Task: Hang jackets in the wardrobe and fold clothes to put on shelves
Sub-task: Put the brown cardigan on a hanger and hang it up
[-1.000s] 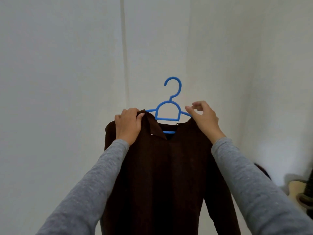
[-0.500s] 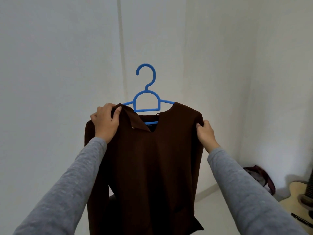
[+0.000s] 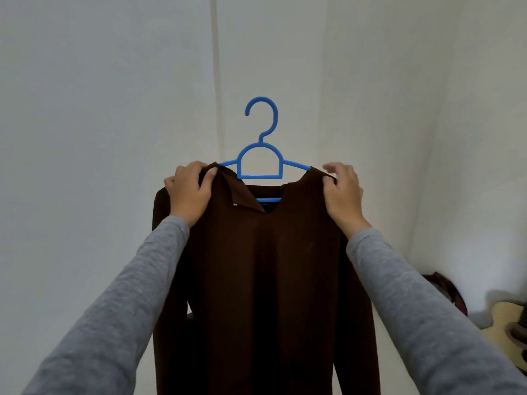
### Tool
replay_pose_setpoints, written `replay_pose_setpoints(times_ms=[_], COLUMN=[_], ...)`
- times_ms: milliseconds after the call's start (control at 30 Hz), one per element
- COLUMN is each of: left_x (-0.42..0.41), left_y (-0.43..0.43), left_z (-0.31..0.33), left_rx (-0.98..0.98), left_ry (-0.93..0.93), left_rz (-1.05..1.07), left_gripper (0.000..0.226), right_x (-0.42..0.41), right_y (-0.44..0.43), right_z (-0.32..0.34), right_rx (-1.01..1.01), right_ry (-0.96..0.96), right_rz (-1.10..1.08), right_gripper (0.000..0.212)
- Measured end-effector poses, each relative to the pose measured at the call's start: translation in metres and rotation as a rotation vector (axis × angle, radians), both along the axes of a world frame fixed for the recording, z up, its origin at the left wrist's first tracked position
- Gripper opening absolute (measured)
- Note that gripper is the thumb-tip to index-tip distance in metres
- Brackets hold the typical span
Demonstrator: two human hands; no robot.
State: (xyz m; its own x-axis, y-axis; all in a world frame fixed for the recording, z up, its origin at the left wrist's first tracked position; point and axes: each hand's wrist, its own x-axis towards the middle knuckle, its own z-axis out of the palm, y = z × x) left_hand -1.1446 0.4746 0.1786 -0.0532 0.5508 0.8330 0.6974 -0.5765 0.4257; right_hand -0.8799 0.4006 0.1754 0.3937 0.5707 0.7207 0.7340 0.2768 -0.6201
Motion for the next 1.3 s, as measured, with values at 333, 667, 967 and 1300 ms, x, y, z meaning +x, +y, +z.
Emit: replay_pose_setpoints(times_ms=[333,667,967,1300], left_x=[0.031,0.014,0.101,0.214], left_y=[-0.001,-0.050,-0.139,-0.224], left_z=[-0.033,-0.092,-0.107,-0.090], left_rx=[-0.101,-0.429,-0.546,-0.592], left_ry=[0.059,-0.213,-0.371,-0.344], left_rz=[-0.173,-0.325,-0.431,-0.801], left_gripper=[0.027,0.034,0.034,0.023], right_x=[0.015,0.038,0.134,0.220], right_y=[-0.010,-0.064,-0.202,-0.378], right_z=[-0.016,-0.034,-0.040,-0.051], right_rx=[-0.262,-0.178,-0.174,-0.095], right_ry=[-0.112,-0.087,0.035,0.113], right_rz=[0.168,0.008,-0.104,-0.248], right_gripper=[0.023,0.026,0.029,0.036])
